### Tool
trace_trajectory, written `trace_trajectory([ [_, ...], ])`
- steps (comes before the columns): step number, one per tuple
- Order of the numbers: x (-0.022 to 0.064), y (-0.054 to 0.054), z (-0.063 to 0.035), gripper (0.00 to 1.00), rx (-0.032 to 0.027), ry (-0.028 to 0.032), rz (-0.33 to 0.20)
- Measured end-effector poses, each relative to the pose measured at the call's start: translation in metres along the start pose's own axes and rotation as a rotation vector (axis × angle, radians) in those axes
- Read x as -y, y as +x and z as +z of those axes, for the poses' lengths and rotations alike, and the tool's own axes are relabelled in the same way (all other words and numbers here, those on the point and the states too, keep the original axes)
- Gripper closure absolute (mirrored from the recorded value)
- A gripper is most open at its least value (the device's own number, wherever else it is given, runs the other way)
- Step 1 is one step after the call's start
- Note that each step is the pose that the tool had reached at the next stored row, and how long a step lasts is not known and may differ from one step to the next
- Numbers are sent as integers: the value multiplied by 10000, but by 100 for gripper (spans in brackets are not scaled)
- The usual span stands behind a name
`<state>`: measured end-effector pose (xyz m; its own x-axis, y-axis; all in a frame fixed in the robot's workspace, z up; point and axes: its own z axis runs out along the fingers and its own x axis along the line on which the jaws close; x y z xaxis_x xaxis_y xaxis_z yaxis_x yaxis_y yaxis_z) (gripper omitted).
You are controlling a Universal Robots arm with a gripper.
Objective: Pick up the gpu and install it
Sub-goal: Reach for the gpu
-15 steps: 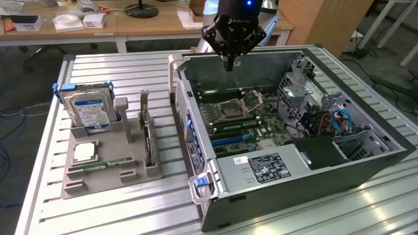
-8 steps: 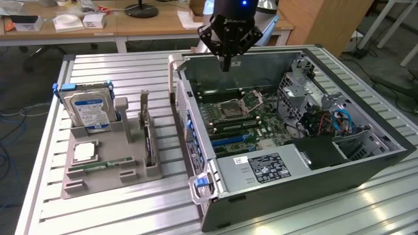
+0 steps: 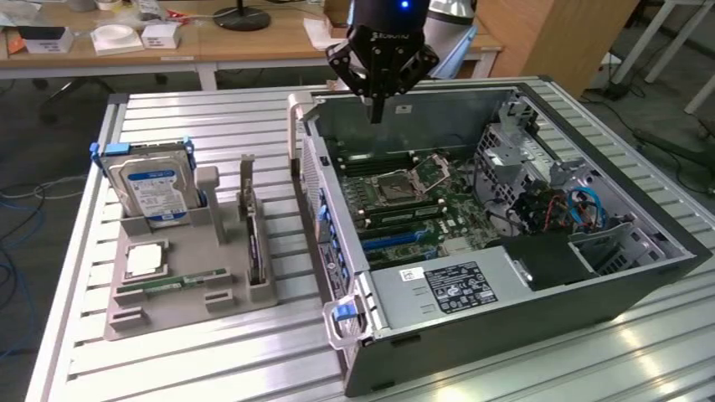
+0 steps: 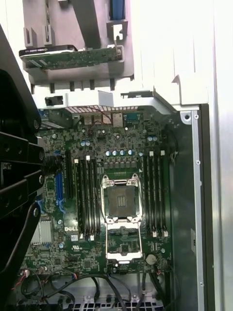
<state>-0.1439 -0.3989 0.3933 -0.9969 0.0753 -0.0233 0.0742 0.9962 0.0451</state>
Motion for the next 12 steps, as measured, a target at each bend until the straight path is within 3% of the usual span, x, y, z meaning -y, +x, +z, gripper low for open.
trace_trajectory([
  [12,19,254,-7,90,0,1,-1],
])
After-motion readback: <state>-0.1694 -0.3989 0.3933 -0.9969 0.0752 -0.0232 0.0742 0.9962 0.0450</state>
